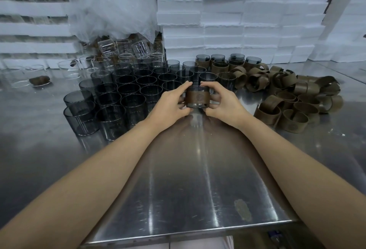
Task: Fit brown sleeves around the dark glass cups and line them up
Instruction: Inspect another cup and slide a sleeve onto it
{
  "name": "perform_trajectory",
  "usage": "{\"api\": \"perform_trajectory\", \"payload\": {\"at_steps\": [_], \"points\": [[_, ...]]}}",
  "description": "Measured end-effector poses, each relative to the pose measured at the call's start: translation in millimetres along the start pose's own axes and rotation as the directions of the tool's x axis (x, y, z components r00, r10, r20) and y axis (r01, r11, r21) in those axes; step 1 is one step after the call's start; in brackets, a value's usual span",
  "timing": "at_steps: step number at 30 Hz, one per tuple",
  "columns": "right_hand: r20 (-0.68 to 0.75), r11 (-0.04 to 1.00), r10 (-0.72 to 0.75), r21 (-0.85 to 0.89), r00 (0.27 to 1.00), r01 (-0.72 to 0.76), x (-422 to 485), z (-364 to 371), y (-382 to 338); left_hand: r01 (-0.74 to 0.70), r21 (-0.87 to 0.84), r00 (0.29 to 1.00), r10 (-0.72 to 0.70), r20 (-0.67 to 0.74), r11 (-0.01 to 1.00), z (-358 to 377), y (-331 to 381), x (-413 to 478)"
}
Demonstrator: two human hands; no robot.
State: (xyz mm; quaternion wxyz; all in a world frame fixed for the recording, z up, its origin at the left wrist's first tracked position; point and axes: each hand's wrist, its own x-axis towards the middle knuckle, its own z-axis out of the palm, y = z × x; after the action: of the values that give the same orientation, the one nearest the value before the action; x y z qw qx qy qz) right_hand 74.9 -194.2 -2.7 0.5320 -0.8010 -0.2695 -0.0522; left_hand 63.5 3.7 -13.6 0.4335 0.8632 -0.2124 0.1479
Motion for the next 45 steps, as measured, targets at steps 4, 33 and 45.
{"api": "perform_trajectory", "payload": {"at_steps": [4, 33, 45], "points": [[0.004, 1.0, 0.01, 0.02, 1.0, -0.01, 0, 0, -1, 0.002, -0.022, 1.0, -0.002, -0.004, 1.0, 0, 1, 0], [-0.226, 0.977, 0.169, -0.092, 0.959, -0.193, 129, -99, -10, 0.101, 0.135, 0.995, -0.104, 0.009, 0.986, 9, 39, 177], [-0.241, 0.949, 0.234, -0.153, 0.942, -0.274, 160, -99, 32, 0.151, 0.155, 0.988, -0.156, 0.021, 0.976, 27, 7, 208]]}}
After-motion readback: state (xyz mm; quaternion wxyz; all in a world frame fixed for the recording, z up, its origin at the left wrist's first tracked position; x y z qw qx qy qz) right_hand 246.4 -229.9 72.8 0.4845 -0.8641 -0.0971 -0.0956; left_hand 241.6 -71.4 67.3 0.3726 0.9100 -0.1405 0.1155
